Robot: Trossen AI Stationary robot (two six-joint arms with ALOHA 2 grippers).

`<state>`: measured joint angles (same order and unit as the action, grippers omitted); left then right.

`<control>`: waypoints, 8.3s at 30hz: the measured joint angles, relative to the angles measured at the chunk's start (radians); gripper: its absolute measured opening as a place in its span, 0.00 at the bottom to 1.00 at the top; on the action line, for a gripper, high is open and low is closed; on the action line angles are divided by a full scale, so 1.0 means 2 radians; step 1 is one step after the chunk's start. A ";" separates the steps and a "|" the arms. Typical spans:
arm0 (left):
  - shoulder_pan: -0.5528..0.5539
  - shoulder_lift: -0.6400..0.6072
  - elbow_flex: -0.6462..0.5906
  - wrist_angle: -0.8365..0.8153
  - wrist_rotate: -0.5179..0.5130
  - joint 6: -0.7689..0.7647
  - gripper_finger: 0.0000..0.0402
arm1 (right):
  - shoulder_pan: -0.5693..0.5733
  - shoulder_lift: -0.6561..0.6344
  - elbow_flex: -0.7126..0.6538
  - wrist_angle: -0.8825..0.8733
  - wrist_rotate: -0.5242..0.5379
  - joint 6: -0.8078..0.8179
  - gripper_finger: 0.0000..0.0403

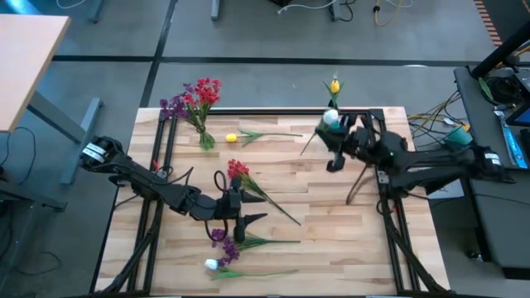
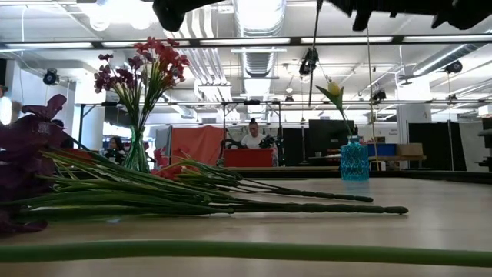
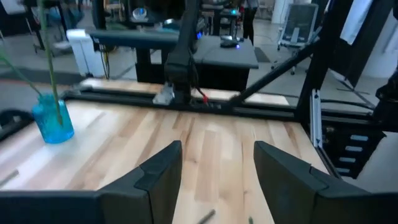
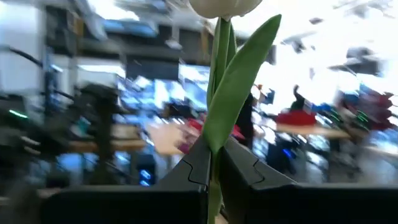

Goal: Sort flowers into vase by color
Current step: Put the top white tulip into the blue vase, then put the red flowers into the green vase

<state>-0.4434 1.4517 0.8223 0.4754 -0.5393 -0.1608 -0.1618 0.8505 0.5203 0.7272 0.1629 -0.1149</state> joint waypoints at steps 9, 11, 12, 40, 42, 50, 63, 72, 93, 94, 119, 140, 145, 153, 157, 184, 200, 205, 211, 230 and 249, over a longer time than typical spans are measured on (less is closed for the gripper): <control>0.023 -0.001 0.000 0.053 -0.001 0.035 0.46 | -0.093 -0.003 0.008 -0.021 -0.150 0.009 0.03; 0.024 -0.001 0.000 0.055 -0.002 0.032 0.46 | -0.093 -0.003 0.008 -0.022 -0.161 0.014 0.03; 0.023 -0.001 0.000 0.057 -0.001 0.031 0.46 | -0.093 -0.004 0.008 -0.022 -0.164 0.018 0.03; 0.024 -0.042 0.000 0.018 -0.068 0.075 0.46 | -0.092 -0.250 -0.057 -0.140 0.063 0.017 0.03; 0.024 -0.058 0.000 0.006 -0.080 0.085 0.46 | -0.092 -0.236 -0.059 -0.139 0.124 0.004 0.03; 0.028 -0.094 0.000 -0.031 -0.085 0.105 0.46 | -0.095 -0.120 -0.024 -0.094 0.211 -0.035 0.03; 0.028 -0.108 0.000 -0.067 -0.093 0.100 0.46 | -0.209 -0.003 0.014 -0.078 0.175 -0.015 0.03; 0.028 -0.122 0.000 -0.082 -0.093 0.100 0.46 | -0.222 0.001 0.014 -0.072 0.158 -0.008 0.03; 0.028 -0.121 0.000 -0.090 -0.093 0.098 0.46 | -0.224 0.023 0.013 -0.074 0.167 -0.013 0.03; 0.028 -0.121 0.000 -0.090 -0.093 0.098 0.46 | -0.224 0.023 0.013 -0.075 0.168 -0.013 0.03; 0.028 -0.121 0.000 -0.101 -0.093 0.064 0.46 | -0.224 0.020 0.013 -0.158 0.190 0.016 0.27; 0.028 -0.121 0.000 -0.104 -0.093 0.045 0.46 | -0.222 -0.038 0.074 -0.466 0.193 0.139 0.81; 0.028 -0.121 0.000 -0.104 -0.093 0.044 0.46 | -0.219 -0.041 0.095 -0.543 0.169 0.182 0.84; 0.028 -0.121 0.000 -0.105 -0.093 0.033 0.46 | -0.193 -0.041 0.130 -0.675 0.150 0.262 0.85; 0.028 -0.121 0.000 -0.128 -0.093 0.014 0.46 | -0.175 -0.042 0.149 -0.748 0.144 0.310 0.85; -0.019 -0.127 0.034 -0.514 0.110 -0.287 0.46 | 0.169 0.026 0.152 -0.788 -0.026 0.566 0.81; -0.134 -0.138 0.034 -0.590 0.080 -0.379 0.46 | 0.211 0.227 0.152 -0.548 -0.025 0.538 0.81; -0.142 -0.148 0.034 -0.588 0.052 -0.341 0.46 | 0.191 0.288 0.154 -0.447 -0.012 0.504 0.81; -0.156 -0.157 0.034 -0.582 -0.027 -0.274 0.46 | 0.166 0.377 0.229 -0.439 0.017 0.420 0.81; -0.183 -0.158 -0.045 -0.315 -0.132 -0.109 0.46 | 0.129 0.621 0.468 -0.541 0.062 0.275 0.61; -0.137 -0.160 -0.285 0.302 -0.120 0.098 0.46 | 0.101 0.466 0.375 -0.554 0.045 0.160 0.05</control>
<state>-0.7180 1.1320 0.2513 1.0798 -0.7795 0.0362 0.0393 1.7832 1.2699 -0.3800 0.2530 0.2048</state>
